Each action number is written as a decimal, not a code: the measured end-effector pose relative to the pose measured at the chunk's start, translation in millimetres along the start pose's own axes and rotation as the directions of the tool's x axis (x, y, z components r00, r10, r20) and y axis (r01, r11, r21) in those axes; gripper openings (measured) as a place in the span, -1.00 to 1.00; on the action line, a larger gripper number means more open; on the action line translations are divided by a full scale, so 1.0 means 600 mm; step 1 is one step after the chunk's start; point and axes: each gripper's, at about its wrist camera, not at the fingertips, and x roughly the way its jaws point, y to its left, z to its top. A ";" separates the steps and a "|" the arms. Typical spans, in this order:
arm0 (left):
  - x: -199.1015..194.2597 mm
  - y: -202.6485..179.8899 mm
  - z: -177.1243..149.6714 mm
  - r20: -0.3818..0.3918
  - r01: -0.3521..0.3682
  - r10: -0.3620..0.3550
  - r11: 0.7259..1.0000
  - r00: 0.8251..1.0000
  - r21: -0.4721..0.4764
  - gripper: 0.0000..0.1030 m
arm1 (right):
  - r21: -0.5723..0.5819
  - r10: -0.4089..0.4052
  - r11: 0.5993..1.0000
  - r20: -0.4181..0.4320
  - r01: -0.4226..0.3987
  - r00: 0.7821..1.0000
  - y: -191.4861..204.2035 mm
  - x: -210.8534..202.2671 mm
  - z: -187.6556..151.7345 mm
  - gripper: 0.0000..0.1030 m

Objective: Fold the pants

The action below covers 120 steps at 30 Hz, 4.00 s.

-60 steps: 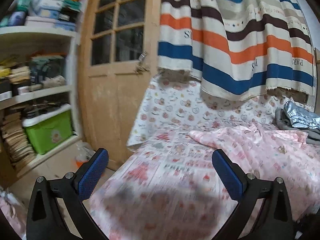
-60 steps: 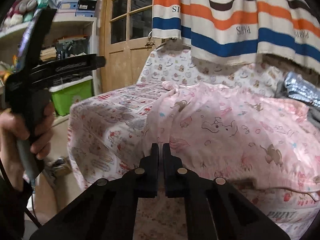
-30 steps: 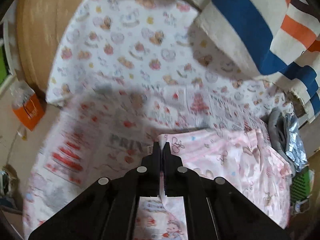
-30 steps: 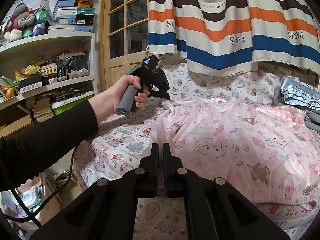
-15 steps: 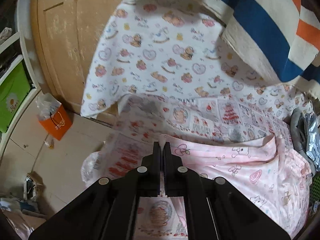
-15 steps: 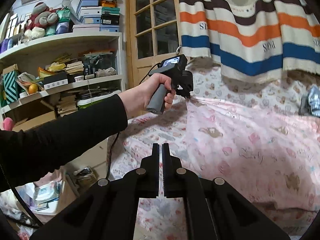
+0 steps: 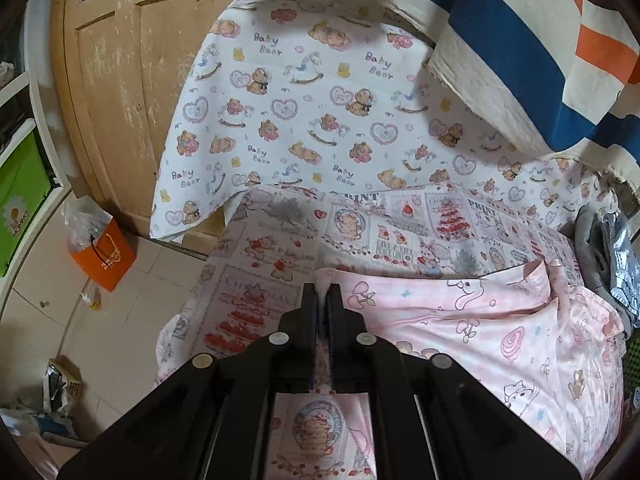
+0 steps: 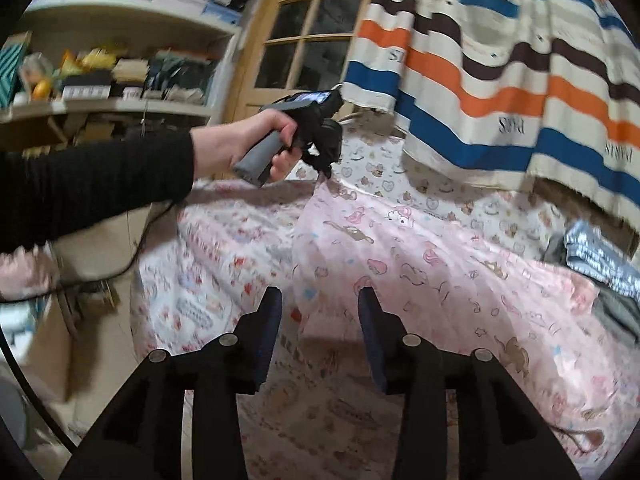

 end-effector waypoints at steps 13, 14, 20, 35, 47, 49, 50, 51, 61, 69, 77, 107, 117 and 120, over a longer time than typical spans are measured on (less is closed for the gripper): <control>0.014 0.001 -0.006 -0.052 0.036 -0.038 0.999 0.998 -0.034 0.37 | -0.054 -0.055 0.997 -0.038 0.053 0.998 -0.003 0.015 0.002 -0.84; 0.018 0.001 -0.006 -0.056 0.044 -0.046 0.998 0.997 -0.041 0.25 | -0.049 -0.056 0.997 -0.032 0.055 0.998 -0.003 0.013 0.004 -0.84; 0.030 -0.003 0.000 -0.084 0.103 -0.111 0.991 0.990 -0.086 -0.97 | -0.006 -0.071 0.997 0.020 0.071 0.997 -0.014 -0.001 0.022 -0.84; -0.070 -0.258 0.124 0.048 0.156 -0.164 0.977 0.985 0.143 -0.97 | 0.228 -0.201 0.961 0.173 0.159 0.964 -0.107 -0.089 0.031 -0.84; -0.036 -0.588 0.076 -0.023 0.337 -0.348 0.887 0.937 0.315 -0.97 | 0.419 -0.406 0.839 0.055 0.348 0.912 -0.228 -0.174 -0.046 -0.84; -0.028 -0.633 0.062 -0.049 0.363 -0.369 0.871 0.928 0.330 -0.97 | 0.430 -0.416 0.827 0.036 0.362 0.908 -0.236 -0.184 -0.059 -0.84; -0.024 -0.656 0.056 -0.061 0.374 -0.376 0.863 0.924 0.339 -0.97 | 0.433 -0.417 0.824 0.030 0.365 0.908 -0.240 -0.188 -0.064 -0.84; -0.021 -0.676 0.048 -0.070 0.383 -0.383 0.855 0.921 0.349 -0.97 | 0.434 -0.421 0.821 0.024 0.370 0.907 -0.242 -0.192 -0.069 -0.84; 0.009 -0.805 -0.021 -0.165 0.442 -0.412 0.798 0.896 0.409 -0.96 | 0.462 -0.458 0.785 -0.014 0.412 0.889 -0.263 -0.221 -0.105 -0.84; 0.022 -0.848 -0.040 -0.208 0.481 -0.434 0.772 0.876 0.416 -0.93 | 0.474 -0.462 0.770 -0.048 0.428 0.886 -0.270 -0.219 -0.120 -0.84; -0.044 -0.781 -0.039 0.000 0.373 -0.429 0.784 0.903 0.496 0.03 | 0.496 -0.518 0.724 -0.067 0.479 0.853 -0.295 -0.219 -0.118 0.27; -0.220 -0.430 -0.416 0.129 0.291 -0.352 0.892 0.927 0.345 0.15 | 0.582 -0.417 0.720 -0.071 0.377 0.906 -0.390 -0.192 -0.123 0.31; -0.189 -0.460 -0.442 0.055 0.313 -0.348 0.893 0.936 0.323 -0.87 | 0.600 -0.318 0.745 -0.068 0.293 0.946 -0.393 -0.167 -0.128 0.03; -0.206 -0.448 -0.451 0.122 0.268 -0.321 0.906 0.939 0.327 -0.94 | 0.601 -0.294 0.742 -0.108 0.298 0.950 -0.398 -0.150 -0.131 -0.38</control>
